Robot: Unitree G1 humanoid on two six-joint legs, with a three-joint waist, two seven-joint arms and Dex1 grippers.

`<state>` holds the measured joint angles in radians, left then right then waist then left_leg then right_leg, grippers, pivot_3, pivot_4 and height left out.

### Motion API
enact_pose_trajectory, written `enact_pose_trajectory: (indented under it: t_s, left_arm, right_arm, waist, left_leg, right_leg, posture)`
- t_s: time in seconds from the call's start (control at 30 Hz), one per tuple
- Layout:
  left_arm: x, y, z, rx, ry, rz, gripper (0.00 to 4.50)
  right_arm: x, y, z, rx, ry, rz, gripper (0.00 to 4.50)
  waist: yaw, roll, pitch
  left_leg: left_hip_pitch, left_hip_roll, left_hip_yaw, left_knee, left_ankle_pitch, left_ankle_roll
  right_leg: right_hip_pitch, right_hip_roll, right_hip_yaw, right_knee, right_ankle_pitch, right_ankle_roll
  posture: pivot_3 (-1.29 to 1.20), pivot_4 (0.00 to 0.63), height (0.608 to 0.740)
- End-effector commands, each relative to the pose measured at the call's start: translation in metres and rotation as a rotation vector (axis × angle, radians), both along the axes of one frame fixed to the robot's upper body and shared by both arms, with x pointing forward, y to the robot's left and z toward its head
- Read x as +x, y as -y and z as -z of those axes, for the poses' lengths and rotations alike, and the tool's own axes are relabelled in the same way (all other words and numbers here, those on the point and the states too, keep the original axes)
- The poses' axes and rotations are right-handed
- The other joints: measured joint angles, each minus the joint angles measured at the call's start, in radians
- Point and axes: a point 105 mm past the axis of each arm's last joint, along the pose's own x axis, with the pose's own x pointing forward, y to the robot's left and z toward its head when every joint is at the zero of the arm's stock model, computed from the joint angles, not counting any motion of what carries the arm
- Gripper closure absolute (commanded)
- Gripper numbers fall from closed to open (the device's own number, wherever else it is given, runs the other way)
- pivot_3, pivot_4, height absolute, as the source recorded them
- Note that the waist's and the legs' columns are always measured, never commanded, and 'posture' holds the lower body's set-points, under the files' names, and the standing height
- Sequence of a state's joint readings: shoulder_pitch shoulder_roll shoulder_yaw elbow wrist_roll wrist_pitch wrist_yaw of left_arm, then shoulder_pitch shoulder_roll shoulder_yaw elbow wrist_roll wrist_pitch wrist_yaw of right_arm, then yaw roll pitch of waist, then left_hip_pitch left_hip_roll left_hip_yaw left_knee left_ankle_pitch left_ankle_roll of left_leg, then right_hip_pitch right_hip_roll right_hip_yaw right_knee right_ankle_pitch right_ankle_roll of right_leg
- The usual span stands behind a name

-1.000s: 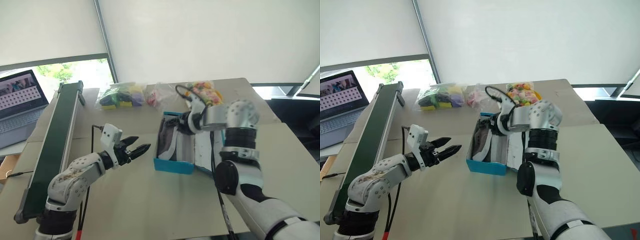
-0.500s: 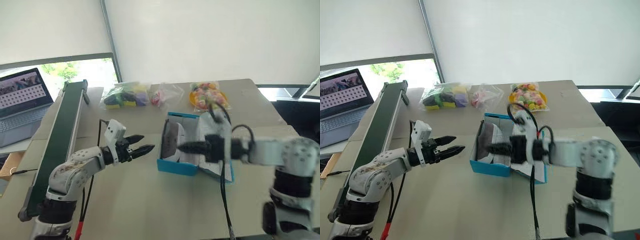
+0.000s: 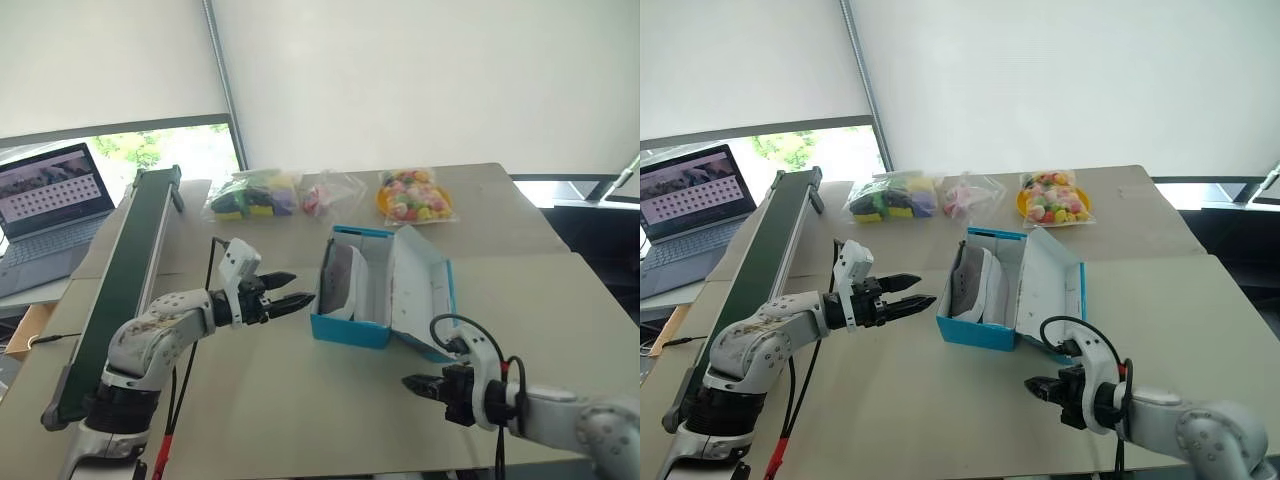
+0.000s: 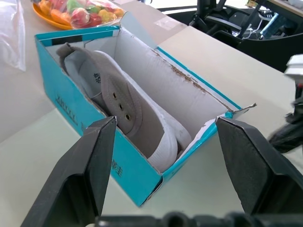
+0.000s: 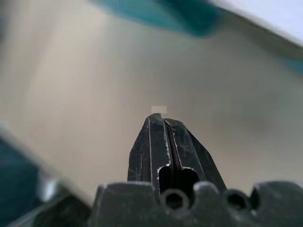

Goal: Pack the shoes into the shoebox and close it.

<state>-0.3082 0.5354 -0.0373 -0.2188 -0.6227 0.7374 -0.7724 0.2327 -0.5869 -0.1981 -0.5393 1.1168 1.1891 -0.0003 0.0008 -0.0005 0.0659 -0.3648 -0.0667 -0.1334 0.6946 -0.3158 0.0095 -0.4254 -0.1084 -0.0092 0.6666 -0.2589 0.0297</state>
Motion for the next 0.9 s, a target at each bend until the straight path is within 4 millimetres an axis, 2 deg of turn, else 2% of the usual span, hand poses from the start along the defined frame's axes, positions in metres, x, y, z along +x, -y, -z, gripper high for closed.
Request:
enact_pose_trajectory:
  t_s: [0.03,0.13,0.2,0.27,0.37,0.5,0.67,0.73,0.9]
  left_arm:
    - [0.003,0.005,-0.012,0.0,0.046,0.034,0.91]
    - [0.004,0.008,-0.013,0.001,0.047,0.049,0.91]
    - [0.005,0.009,-0.013,-0.001,0.045,0.054,0.91]
    - [0.005,0.011,-0.013,-0.001,0.043,0.066,0.91]
    - [0.004,0.015,-0.015,-0.008,0.042,0.088,0.91]
    - [0.001,0.019,-0.017,-0.002,0.043,0.134,0.91]
    - [0.003,0.015,-0.017,0.011,0.041,0.135,0.91]
    - [0.004,0.009,-0.016,0.024,0.04,0.117,0.91]
    - [0.001,-0.007,-0.013,0.036,0.025,0.063,0.91]
  right_arm:
    - [-0.005,0.014,0.017,-0.057,0.043,0.203,4.46]
    - [-0.01,0.018,0.028,-0.009,0.057,0.367,4.46]
    - [-0.01,0.021,0.035,0.049,0.06,0.489,4.46]
    - [-0.004,0.02,0.039,0.178,0.069,0.626,4.46]
    - [0.008,0.014,0.04,0.336,0.093,0.727,4.46]
    - [0.023,-0.005,0.041,0.509,0.091,0.718,4.46]
    - [0.042,-0.002,0.044,0.561,0.101,0.749,4.46]
    - [0.05,0.003,0.046,0.567,0.107,0.774,4.46]
    - [0.066,0.0,0.039,0.631,0.134,0.794,4.46]
  waist:
    - [0.009,0.004,-0.002]
    - [0.008,0.001,-0.003]
    - [0.003,0.0,-0.004]
    - [-0.005,0.0,-0.003]
    - [-0.015,-0.002,-0.002]
    - [-0.03,-0.007,-0.001]
    - [-0.06,-0.009,-0.002]
    - [-0.069,-0.009,-0.002]
    - [-0.072,-0.009,-0.001]
  left_leg:
    - [-0.001,0.001,0.0,0.001,0.004,-0.006]
    - [-0.003,-0.002,0.002,0.001,0.003,-0.006]
    - [-0.003,-0.004,0.001,0.0,-0.002,0.003]
    - [-0.001,-0.006,0.002,0.001,-0.002,0.004]
    - [0.007,-0.006,0.002,0.0,-0.003,0.004]
    - [0.011,-0.004,0.002,0.0,-0.004,0.007]
    - [0.012,-0.001,0.0,-0.001,-0.007,0.012]
    - [0.013,0.002,0.0,0.0,-0.008,0.013]
    - [0.014,0.009,0.001,0.0,-0.008,0.014]
  right_leg:
    - [0.0,0.0,0.0,0.0,0.0,0.0]
    - [0.0,-0.002,0.004,0.0,0.0,0.001]
    - [0.001,-0.003,0.004,-0.002,-0.002,0.003]
    - [0.002,-0.004,0.007,-0.002,-0.002,0.005]
    - [0.004,-0.002,0.009,-0.001,-0.002,0.005]
    - [0.005,0.006,0.01,0.0,-0.002,0.004]
    - [0.005,0.017,0.021,0.004,0.0,0.002]
    - [0.004,0.019,0.021,0.005,-0.001,0.002]
    - [0.003,0.03,0.024,0.004,0.003,0.0]
  posture:
    - [0.0,0.15,0.64]
    - [0.0,0.15,0.64]
    - [0.0,0.15,0.64]
    - [0.0,0.15,0.64]
    - [0.0,0.15,0.64]
    - [0.0,0.15,0.64]
    - [0.0,0.15,0.64]
    - [0.0,0.15,0.64]
    - [0.0,0.15,0.64]
